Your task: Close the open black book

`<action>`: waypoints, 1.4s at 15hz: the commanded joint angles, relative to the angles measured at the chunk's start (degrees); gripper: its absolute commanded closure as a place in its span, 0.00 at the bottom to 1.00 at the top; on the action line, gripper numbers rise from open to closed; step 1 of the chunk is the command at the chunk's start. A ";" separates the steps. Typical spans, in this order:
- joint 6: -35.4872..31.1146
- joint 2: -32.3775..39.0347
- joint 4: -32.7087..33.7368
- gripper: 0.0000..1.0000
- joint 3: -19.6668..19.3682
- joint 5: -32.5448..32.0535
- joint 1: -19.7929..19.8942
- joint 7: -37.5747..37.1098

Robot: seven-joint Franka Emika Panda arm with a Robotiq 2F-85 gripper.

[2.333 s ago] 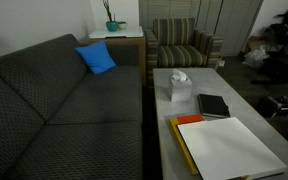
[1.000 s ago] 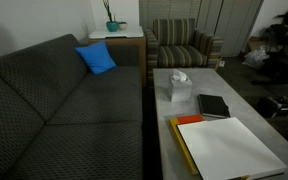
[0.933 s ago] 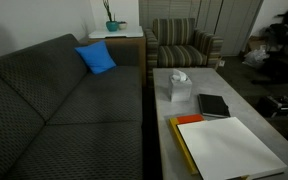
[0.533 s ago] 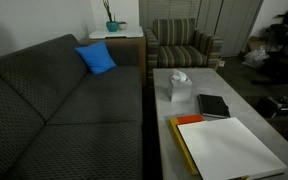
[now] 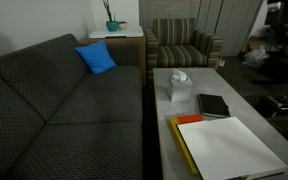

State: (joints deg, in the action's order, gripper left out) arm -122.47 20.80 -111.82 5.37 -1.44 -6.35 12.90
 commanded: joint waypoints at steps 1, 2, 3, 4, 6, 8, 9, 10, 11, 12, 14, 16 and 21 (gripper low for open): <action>-4.51 7.52 4.38 0.00 0.66 -1.28 -0.17 -0.99; -5.09 10.09 6.09 0.00 1.15 -0.34 0.14 -0.14; -5.06 12.24 7.62 0.00 1.95 0.92 0.80 1.55; -4.45 7.49 3.50 0.00 1.11 -0.78 -0.02 -0.88; -4.97 11.17 5.99 0.00 1.42 -0.29 0.03 -0.28; -5.03 12.60 7.29 0.00 1.49 -0.26 0.07 -0.18; -5.03 12.65 7.51 0.00 1.50 -0.25 0.08 -0.15; -6.53 12.62 7.20 0.00 0.77 -1.51 -1.04 -2.10; -7.01 13.14 7.61 0.00 0.29 -2.27 -1.77 -4.08; -7.47 14.57 8.53 0.00 0.11 -2.57 -2.27 -6.10; -7.88 17.72 10.64 0.00 -0.19 -2.61 -2.95 -10.04; -8.34 21.19 12.79 0.00 -0.47 -2.37 -3.59 -13.08; -8.64 26.04 14.60 0.00 0.19 -1.68 -3.61 -13.80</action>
State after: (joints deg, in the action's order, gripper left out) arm -131.27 46.90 -97.34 5.75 -3.28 -9.77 -0.97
